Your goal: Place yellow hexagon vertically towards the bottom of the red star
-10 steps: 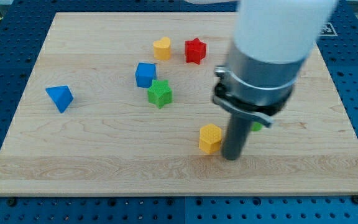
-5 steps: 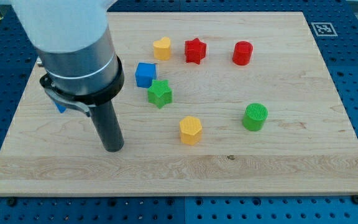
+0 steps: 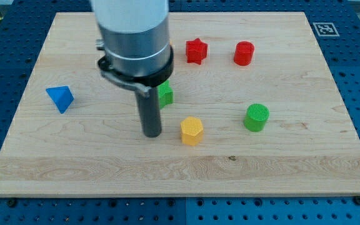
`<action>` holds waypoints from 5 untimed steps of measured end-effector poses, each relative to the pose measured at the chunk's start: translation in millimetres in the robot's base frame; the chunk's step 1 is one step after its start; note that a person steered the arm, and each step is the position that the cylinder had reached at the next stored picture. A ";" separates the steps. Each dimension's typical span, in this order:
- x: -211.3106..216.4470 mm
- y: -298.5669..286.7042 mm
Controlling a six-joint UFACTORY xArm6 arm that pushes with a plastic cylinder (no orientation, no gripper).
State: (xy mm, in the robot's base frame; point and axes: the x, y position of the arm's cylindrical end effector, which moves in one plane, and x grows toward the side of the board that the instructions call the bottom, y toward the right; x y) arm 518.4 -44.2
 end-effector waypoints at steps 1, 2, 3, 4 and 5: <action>-14.1 26.6; -15.7 30.4; -9.1 30.4; -1.1 30.4; 7.4 33.4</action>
